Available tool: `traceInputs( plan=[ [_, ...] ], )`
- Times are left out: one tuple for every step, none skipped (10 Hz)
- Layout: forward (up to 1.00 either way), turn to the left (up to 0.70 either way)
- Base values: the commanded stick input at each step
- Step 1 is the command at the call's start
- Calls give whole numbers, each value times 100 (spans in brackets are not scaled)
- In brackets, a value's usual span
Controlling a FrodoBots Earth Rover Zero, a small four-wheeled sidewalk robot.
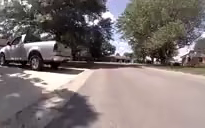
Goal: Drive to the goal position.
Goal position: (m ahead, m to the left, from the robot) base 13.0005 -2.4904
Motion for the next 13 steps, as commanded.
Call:
traceInputs(
  plan=[
    [100, 0],
    [100, 0],
    [100, -2],
    [100, -18],
    [100, -34],
    [100, -32],
    [100, -2],
    [100, 0],
    [100, 0],
    [100, 0],
    [100, 0],
    [100, 0],
    [100, 0]
  ],
)
